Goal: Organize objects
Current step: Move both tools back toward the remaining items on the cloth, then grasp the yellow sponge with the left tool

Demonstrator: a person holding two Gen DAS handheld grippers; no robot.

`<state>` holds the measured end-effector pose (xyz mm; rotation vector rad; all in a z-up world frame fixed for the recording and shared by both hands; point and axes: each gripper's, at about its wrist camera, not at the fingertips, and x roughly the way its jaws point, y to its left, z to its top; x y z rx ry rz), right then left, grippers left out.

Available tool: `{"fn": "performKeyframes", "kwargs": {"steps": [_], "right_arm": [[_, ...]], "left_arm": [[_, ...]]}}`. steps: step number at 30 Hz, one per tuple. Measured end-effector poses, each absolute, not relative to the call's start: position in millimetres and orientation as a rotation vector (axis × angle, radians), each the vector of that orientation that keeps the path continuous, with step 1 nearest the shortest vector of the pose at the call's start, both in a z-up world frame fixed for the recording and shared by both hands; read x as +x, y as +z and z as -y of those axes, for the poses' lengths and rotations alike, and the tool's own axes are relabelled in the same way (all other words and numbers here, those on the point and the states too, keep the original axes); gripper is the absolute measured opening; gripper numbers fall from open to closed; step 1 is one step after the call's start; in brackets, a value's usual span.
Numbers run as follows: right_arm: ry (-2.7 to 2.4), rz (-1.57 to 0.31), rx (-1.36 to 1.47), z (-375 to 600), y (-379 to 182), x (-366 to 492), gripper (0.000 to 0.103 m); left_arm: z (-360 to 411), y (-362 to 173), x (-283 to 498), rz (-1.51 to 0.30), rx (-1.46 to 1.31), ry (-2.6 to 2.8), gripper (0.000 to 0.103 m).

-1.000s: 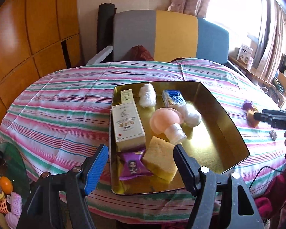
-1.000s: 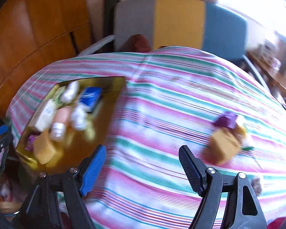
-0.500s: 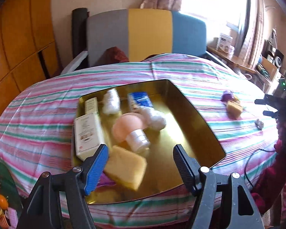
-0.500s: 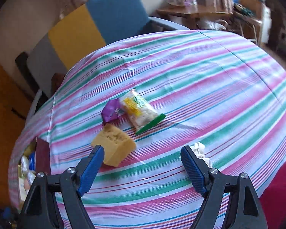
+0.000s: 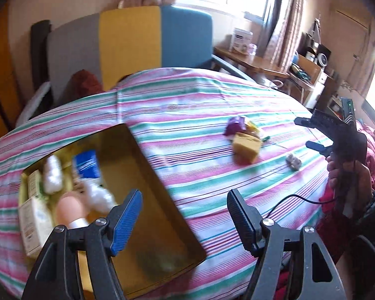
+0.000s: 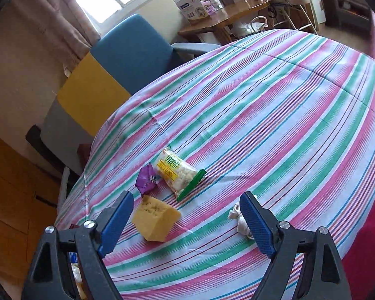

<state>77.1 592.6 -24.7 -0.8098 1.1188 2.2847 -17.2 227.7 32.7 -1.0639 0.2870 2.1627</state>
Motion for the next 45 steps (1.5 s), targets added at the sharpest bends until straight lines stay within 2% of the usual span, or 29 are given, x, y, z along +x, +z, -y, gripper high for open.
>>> {"fn": "performKeyframes", "kwargs": {"steps": [6, 15, 20, 26, 30, 32, 33, 35, 45], "right_arm": [[2.272, -1.186, -0.762, -600, -26, 81, 0.088], [2.277, -1.258, -0.724, -605, -30, 84, 0.091], [2.291, -1.299, -0.712, -606, -32, 84, 0.092], [2.305, -1.331, -0.703, -606, -33, 82, 0.093], [2.311, -1.342, -0.699, -606, -34, 82, 0.093], [2.308, -1.346, -0.696, -606, -34, 83, 0.093], [2.308, -1.347, -0.695, -606, -34, 83, 0.093], [2.306, -1.341, -0.695, -606, -34, 83, 0.093], [2.278, -1.271, -0.725, -605, -32, 81, 0.093]], "left_arm": [[-296, 18, -23, -0.336, -1.101, 2.055, 0.071], [-388, -39, -62, -0.083, -1.456, 1.792, 0.071], [-431, -64, -84, -0.037, -1.552, 1.796, 0.072], [-462, -80, -108, 0.033, -1.65, 1.864, 0.079], [-481, -89, -112, -0.102, -1.645, 1.924, 0.08], [-482, -88, -106, -0.176, -1.596, 1.946, 0.072], [-478, -88, -103, -0.219, -1.572, 1.964, 0.062], [-469, -87, -99, -0.227, -1.529, 1.939, 0.058], [-403, -75, -55, -0.319, -1.383, 1.943, 0.057]]}}
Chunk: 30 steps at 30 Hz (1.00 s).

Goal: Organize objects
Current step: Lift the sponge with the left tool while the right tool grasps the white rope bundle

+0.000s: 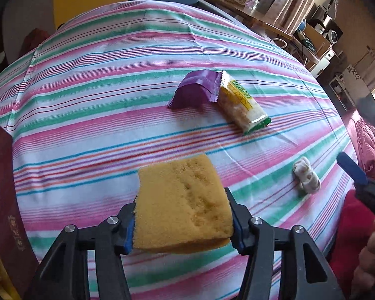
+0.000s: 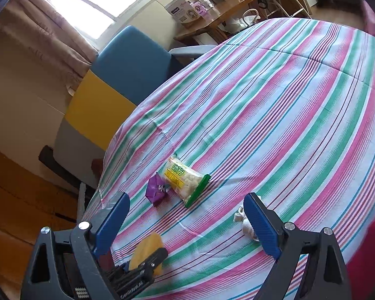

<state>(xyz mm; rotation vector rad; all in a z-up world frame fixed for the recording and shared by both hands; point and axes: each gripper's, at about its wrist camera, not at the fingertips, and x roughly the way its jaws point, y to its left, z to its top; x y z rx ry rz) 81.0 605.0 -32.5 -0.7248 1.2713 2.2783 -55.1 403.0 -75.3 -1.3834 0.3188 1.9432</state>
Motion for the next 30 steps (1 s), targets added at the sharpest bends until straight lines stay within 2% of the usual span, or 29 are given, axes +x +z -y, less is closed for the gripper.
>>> {"fn": "performKeyframes", "kwargs": {"steps": [9, 17, 21, 25, 27, 30], "right_arm": [[2.181, -1.178, -0.818, -607, -39, 76, 0.093], [2.018, -0.881, -1.073, -602, -54, 50, 0.092], [1.949, -0.768, -1.206, -598, -68, 38, 0.07], [1.879, -0.722, -1.327, -598, -85, 30, 0.064], [1.862, -0.686, -1.367, -596, -89, 28, 0.04], [1.879, -0.621, -1.399, -590, -90, 24, 0.031]], "left_arm": [[-345, -27, -14, -0.301, -1.185, 1.957, 0.057], [-296, 1, 6, -0.237, -1.102, 1.955, 0.057], [-268, 11, 7, -0.194, -1.088, 1.973, 0.057], [-239, 22, 4, -0.155, -1.073, 2.008, 0.057], [-221, 28, 2, -0.126, -1.058, 2.025, 0.057], [-186, 36, -4, -0.064, -1.042, 2.058, 0.057]]}}
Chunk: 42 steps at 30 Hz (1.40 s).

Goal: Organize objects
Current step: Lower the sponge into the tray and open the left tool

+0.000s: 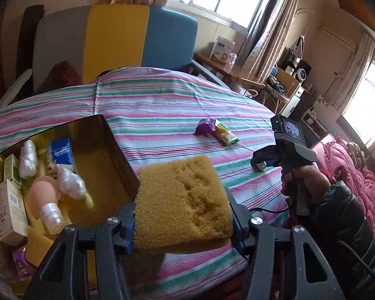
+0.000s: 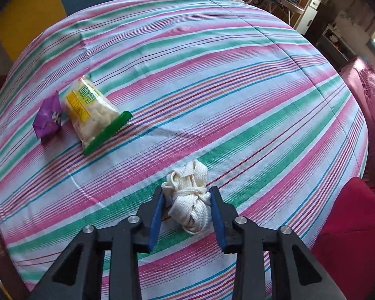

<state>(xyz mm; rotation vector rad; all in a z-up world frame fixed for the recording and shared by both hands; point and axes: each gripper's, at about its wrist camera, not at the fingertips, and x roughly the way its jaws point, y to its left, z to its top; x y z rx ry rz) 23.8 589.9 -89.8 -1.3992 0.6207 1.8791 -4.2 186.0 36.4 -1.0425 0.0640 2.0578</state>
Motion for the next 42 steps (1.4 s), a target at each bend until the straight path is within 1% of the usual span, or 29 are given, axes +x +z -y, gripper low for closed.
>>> {"fn": "performKeyframes", "kwargs": {"steps": [3, 6, 9, 11, 14, 21, 25, 29, 32, 34, 39, 42], "right_arm": [[1.906, -0.583, -1.411, -585, -90, 22, 0.031], [1.951, -0.559, -1.403, -581, -87, 24, 0.031], [1.987, -0.544, -1.41, -577, -88, 22, 0.031], [2.002, -0.531, -1.416, -575, -89, 22, 0.031], [2.019, -0.528, -1.423, -573, -89, 19, 0.031], [2.048, -0.511, -1.413, -574, -85, 22, 0.031], [2.056, -0.512, -1.411, -567, -79, 18, 0.031], [2.068, -0.505, -1.414, -563, -81, 10, 0.031], [2.074, -0.502, -1.413, -562, -81, 8, 0.031], [2.074, -0.507, -1.409, -562, -80, 8, 0.031], [2.075, -0.509, -1.401, -560, -79, 9, 0.031], [2.086, -0.508, -1.369, -561, -75, 10, 0.031]], "left_arm": [[-144, 40, -15, 0.016, -1.044, 2.125, 0.057], [-92, 38, -27, 0.136, -1.076, 2.192, 0.057], [-53, 30, -30, 0.205, -1.111, 2.246, 0.057], [-42, 22, -29, 0.226, -1.134, 2.246, 0.057], [-48, 8, -25, 0.198, -1.175, 2.218, 0.057], [-104, -20, -32, -0.01, -1.27, 2.183, 0.058], [-116, -38, -39, -0.095, -1.364, 2.156, 0.058], [-119, -46, -36, -0.179, -1.378, 2.142, 0.059], [-118, -55, -40, -0.172, -1.412, 2.134, 0.064], [-118, -62, -41, -0.172, -1.444, 2.112, 0.075], [-111, -58, -41, -0.133, -1.434, 2.141, 0.076], [-103, -39, -33, -0.123, -1.365, 2.18, 0.076]]}}
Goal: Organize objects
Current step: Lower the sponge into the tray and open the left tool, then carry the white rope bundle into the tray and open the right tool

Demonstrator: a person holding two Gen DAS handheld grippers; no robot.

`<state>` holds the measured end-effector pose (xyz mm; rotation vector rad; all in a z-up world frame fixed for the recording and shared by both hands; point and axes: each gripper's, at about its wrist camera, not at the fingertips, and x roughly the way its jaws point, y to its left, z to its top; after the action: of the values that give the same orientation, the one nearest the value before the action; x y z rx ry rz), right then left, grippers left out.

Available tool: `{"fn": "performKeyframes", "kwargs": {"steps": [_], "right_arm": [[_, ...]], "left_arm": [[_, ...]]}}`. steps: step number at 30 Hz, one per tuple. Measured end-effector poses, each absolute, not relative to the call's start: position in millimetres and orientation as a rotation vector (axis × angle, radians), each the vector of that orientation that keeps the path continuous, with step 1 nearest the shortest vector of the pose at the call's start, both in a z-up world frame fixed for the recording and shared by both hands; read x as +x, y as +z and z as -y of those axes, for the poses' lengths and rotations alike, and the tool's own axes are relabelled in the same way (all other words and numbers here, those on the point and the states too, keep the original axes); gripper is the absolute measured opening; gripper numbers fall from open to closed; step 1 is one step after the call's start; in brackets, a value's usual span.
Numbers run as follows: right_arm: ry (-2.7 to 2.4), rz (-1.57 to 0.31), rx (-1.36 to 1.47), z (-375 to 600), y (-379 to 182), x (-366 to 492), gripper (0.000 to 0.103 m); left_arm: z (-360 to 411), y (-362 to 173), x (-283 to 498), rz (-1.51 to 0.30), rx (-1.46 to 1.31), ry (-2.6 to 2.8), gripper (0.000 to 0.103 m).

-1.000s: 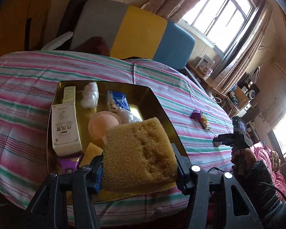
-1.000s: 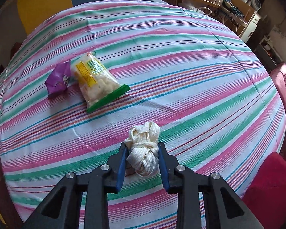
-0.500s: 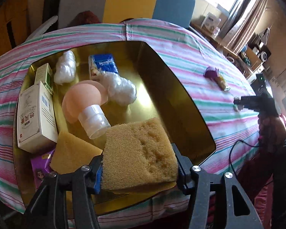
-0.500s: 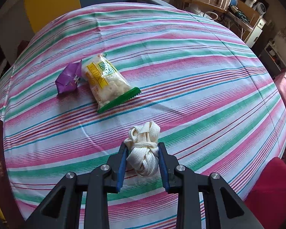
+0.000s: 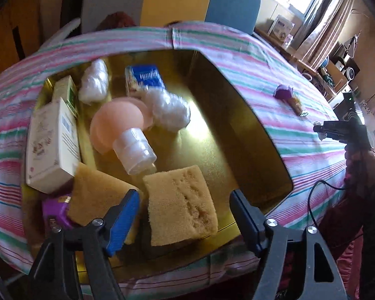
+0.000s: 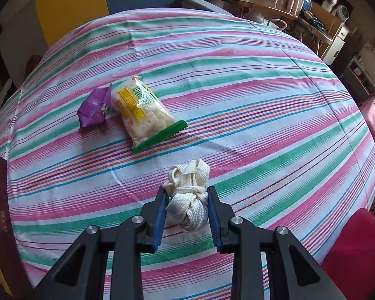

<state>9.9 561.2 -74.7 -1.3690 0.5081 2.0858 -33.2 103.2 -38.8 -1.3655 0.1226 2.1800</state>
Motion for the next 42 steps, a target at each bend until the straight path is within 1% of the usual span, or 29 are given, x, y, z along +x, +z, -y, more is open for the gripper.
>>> {"fn": "performKeyframes", "kwargs": {"steps": [3, 6, 8, 10, 13, 18, 23, 26, 29, 33, 35, 37, 38, 39, 42], "right_arm": [[2.104, -0.534, -1.315, -562, -67, 14, 0.031], [2.236, -0.577, -1.213, -554, -48, 19, 0.031], [2.36, -0.566, -1.173, -537, -33, 19, 0.031], [2.457, -0.535, -1.194, -512, -22, 16, 0.031], [2.646, -0.449, -1.227, -450, 2, 3, 0.031], [2.91, -0.191, -1.342, -327, 25, -23, 0.031], [2.993, 0.039, -1.571, -238, 2, -51, 0.031], [2.95, 0.124, -1.743, -216, -25, -66, 0.031], [2.899, 0.192, -1.831, -205, -47, -80, 0.031], [2.854, 0.218, -1.878, -203, -62, -91, 0.032], [2.848, 0.187, -1.895, -206, -65, -94, 0.035], [2.853, 0.169, -1.895, -207, -68, -96, 0.035], [2.86, 0.156, -1.896, -207, -69, -97, 0.038], [2.864, 0.146, -1.892, -209, -70, -97, 0.039], [2.873, 0.133, -1.873, -211, -70, -95, 0.041]], "left_arm": [[-88, -16, -24, -0.092, -1.273, 2.244, 0.076], [-68, -1, -19, -0.06, -1.212, 2.32, 0.076], [-55, 5, -18, -0.046, -1.183, 2.375, 0.076], [-44, 8, -19, -0.032, -1.173, 2.416, 0.076], [-36, 7, -24, 0.01, -1.181, 2.451, 0.075], [-22, 5, -24, 0.042, -1.189, 2.501, 0.075], [-10, 1, -25, 0.103, -1.211, 2.484, 0.075], [-5, -1, -24, 0.123, -1.208, 2.47, 0.075], [-2, -2, -25, 0.14, -1.211, 2.466, 0.074], [-5, -3, -23, 0.099, -1.208, 2.486, 0.074], [-8, -4, -21, 0.058, -1.205, 2.51, 0.074], [-11, -5, -20, 0.025, -1.199, 2.534, 0.075], [-12, -5, -19, 0.011, -1.198, 2.541, 0.075], [-13, -5, -19, -0.001, -1.195, 2.549, 0.075], [-13, -6, -19, -0.013, -1.195, 2.56, 0.075]]}}
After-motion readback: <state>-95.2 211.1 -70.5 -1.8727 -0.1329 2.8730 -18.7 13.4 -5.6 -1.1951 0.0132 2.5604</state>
